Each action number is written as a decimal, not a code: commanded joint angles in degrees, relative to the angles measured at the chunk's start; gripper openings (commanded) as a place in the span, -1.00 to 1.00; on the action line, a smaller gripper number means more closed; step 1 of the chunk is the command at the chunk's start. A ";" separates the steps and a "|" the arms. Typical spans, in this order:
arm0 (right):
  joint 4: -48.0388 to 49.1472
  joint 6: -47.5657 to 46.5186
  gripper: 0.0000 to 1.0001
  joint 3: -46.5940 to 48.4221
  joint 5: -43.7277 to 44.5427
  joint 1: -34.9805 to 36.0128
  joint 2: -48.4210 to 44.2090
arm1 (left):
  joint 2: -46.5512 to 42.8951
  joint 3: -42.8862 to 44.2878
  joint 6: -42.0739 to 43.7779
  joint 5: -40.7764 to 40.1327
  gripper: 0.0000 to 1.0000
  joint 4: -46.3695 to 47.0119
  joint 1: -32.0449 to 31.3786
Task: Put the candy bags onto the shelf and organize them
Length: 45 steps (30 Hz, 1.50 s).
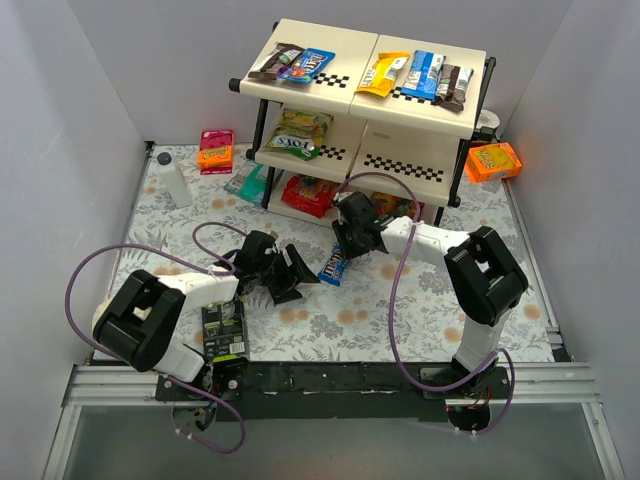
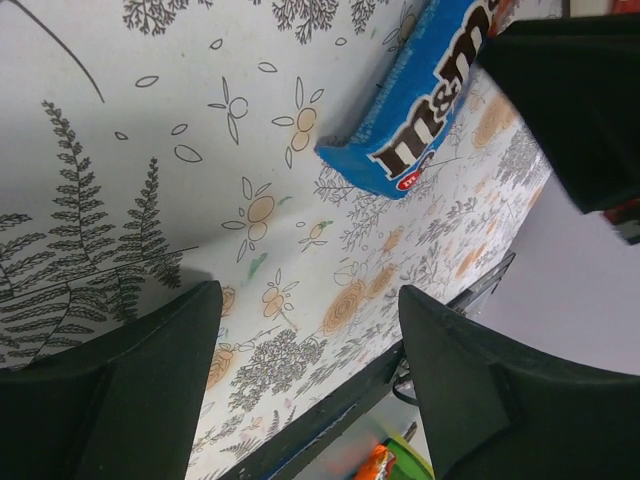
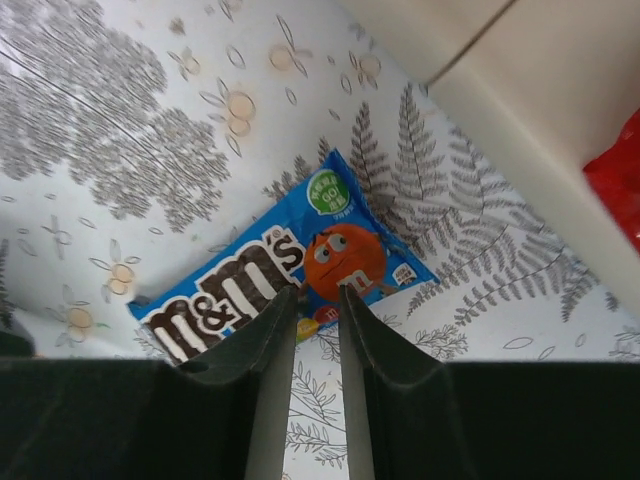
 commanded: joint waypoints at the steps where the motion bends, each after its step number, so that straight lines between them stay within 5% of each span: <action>1: -0.42 5.08 -0.39 -2.81 -2.12 0.14 1.18 | 0.26 -1.63 -2.50 0.35 0.40 2.56 -0.22; 12: -8.41 22.28 -0.43 -2.73 -5.21 1.63 2.05 | -0.18 -6.73 -6.81 -2.73 0.40 11.00 -0.40; 19: -9.57 31.80 -0.42 -4.13 -14.77 1.54 3.72 | -0.44 -8.49 -9.88 -5.54 0.29 11.00 -0.92; 27: -8.07 35.85 -0.42 -6.24 -16.46 1.54 2.32 | -3.17 -10.25 -13.14 -9.23 -0.07 8.89 -1.01; 36: -6.40 35.68 -0.41 -6.86 -18.83 1.63 1.97 | -1.33 -8.32 -10.77 -9.32 -0.11 9.16 -1.19; 45: -8.24 34.54 -0.42 -5.72 -16.20 1.54 1.17 | -2.37 -7.53 -9.80 -11.34 -0.74 6.26 -1.19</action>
